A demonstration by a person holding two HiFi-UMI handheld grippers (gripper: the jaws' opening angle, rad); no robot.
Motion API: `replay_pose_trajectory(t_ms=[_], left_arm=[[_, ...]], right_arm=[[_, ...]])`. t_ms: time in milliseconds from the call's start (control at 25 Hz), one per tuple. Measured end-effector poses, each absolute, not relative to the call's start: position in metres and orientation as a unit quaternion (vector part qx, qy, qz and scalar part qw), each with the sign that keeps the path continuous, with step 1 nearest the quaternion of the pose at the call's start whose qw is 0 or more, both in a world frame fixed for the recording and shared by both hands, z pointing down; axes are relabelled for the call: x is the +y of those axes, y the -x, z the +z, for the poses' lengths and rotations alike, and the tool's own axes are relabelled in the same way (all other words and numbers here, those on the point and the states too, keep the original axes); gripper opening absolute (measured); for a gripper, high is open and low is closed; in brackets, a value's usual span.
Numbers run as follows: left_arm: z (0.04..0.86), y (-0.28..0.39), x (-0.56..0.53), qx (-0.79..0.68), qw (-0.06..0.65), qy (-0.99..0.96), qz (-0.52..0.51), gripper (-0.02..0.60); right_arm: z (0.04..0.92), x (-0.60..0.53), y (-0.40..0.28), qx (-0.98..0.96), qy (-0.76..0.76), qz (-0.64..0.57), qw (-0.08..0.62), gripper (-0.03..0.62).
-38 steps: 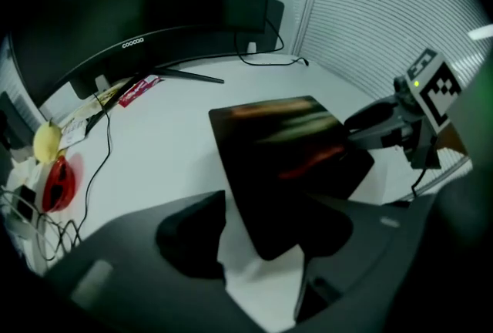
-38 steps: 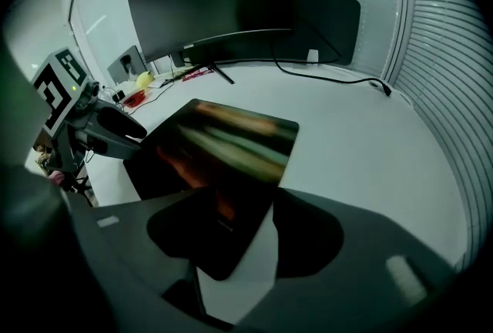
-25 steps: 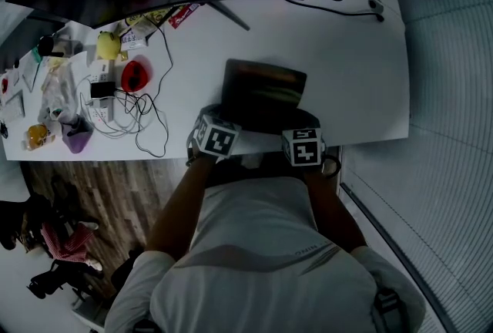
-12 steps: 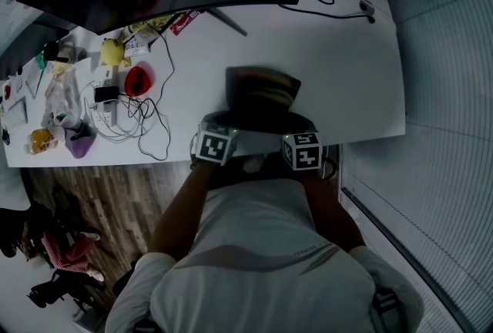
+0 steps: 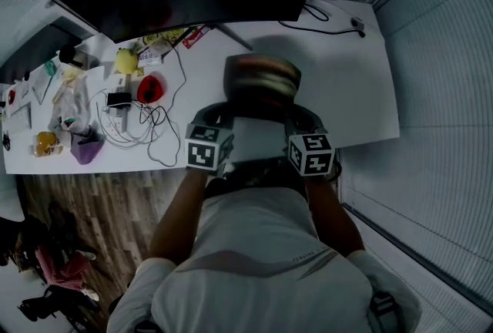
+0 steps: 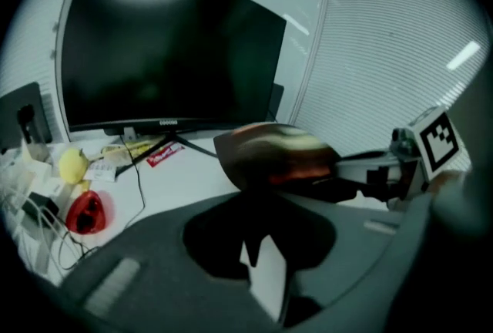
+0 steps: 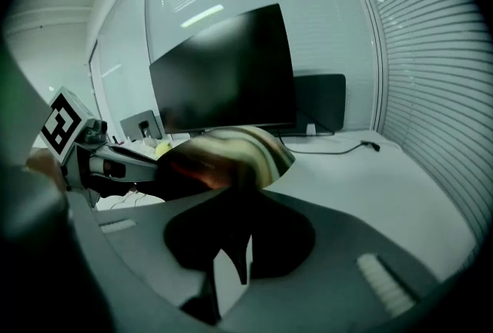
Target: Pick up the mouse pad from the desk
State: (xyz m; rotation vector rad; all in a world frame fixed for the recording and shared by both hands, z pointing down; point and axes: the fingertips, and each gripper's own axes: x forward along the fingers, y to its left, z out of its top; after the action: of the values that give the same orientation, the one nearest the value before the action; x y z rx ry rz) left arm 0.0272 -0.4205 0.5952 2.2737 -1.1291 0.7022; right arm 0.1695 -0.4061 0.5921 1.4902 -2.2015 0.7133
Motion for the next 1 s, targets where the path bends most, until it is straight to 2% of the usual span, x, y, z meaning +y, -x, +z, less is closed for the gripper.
replay_pose_trajectory(t_ms=[520,840,1000], left_arm=[[0.377,0.004,-0.403,-0.419,0.089,-0.902,0.051,0.055],[0.303,0.024,-0.375,-0.419,0.000,-0.908,-0.001,0.058],[0.291,0.025,-0.369,-0.415,-0.015,-0.910,-0.008,0.060]], right_arm=[[0.368,-0.386,-0.144,-0.806,-0.587,0.057,0.054,0.041],[0.294,-0.352,-0.124,-0.805,-0.593,-0.012,0.001,0.041],[0.282,-0.345,-0.124,-0.801,-0.599,-0.023,-0.006,0.041]])
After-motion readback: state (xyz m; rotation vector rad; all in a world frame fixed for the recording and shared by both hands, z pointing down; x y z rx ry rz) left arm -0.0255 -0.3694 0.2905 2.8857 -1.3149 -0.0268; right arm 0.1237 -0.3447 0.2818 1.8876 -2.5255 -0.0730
